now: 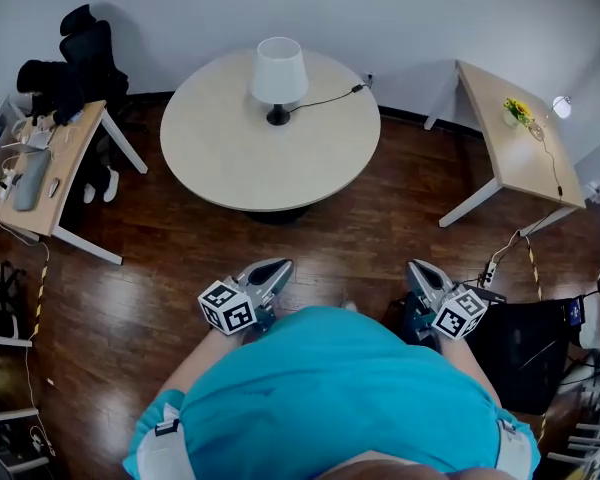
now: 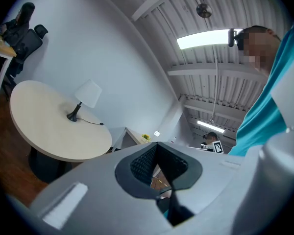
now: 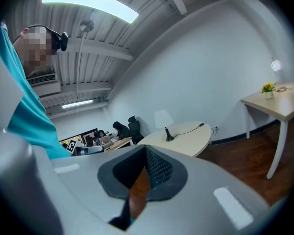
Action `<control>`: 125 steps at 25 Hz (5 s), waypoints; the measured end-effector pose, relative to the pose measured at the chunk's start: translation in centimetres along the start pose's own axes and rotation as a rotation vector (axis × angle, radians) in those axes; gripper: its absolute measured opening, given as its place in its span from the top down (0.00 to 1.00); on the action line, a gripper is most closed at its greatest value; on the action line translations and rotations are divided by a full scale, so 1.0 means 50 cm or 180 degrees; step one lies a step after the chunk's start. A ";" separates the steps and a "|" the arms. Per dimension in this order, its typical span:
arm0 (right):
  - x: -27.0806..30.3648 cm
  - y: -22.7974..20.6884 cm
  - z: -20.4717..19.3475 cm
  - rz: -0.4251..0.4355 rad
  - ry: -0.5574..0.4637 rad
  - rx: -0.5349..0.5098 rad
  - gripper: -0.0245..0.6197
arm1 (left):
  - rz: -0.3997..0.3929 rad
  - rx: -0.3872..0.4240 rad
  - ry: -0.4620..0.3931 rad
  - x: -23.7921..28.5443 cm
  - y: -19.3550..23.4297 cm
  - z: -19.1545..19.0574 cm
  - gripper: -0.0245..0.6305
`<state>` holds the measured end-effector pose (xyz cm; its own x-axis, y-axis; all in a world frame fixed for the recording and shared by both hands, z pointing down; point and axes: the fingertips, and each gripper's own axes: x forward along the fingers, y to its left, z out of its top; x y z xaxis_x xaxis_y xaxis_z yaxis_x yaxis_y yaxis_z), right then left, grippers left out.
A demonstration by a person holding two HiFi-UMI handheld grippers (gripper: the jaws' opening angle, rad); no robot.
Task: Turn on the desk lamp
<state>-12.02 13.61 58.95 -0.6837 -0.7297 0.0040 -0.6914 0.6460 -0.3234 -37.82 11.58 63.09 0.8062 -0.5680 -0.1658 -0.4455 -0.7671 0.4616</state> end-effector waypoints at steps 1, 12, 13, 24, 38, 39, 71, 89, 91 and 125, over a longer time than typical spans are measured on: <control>0.000 -0.033 0.009 0.0027 -0.0002 -0.0005 0.96 | 0.0018 0.0050 0.0019 0.032 0.004 -0.003 0.96; -0.013 -0.445 0.173 0.0589 -0.0031 -0.0116 0.96 | 0.0263 0.0373 0.0018 0.537 -0.025 -0.029 0.96; -0.002 -0.469 0.194 0.0622 -0.0035 -0.0117 0.96 | 0.0258 0.0385 0.0033 0.575 -0.020 -0.021 0.96; 0.171 -0.724 0.302 0.0429 0.0001 -0.0062 0.96 | 0.0108 0.0439 0.0170 0.827 0.185 0.051 0.96; 0.615 -0.913 0.444 0.0088 0.0460 -0.0014 0.96 | -0.0253 0.0321 0.0657 1.079 0.618 0.232 0.96; 0.627 -0.940 0.438 0.0095 0.0485 0.0025 0.96 | -0.0208 0.0335 0.0680 1.096 0.637 0.227 0.96; 0.758 -1.679 0.387 0.0522 0.0620 0.0561 0.96 | 0.0714 0.1468 0.3624 1.693 1.262 -0.285 0.40; 0.798 -1.718 0.344 0.0273 0.0842 0.0748 0.96 | 0.0697 0.0761 0.4070 1.725 1.413 -0.342 0.37; 0.795 -1.721 0.344 0.0273 0.0844 0.0747 0.96 | 0.0686 0.0740 0.4140 1.715 1.415 -0.359 0.37; 0.789 -1.714 0.335 0.0291 0.0888 0.0795 0.96 | 0.0368 0.0508 0.4160 1.735 1.424 -0.304 0.45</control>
<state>24.16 -74.30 70.98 -0.8010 -0.5604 0.2107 -0.5700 0.6062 -0.5547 6.32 -87.78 94.79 0.4997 0.0032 0.8662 -0.5047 -0.8117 0.2941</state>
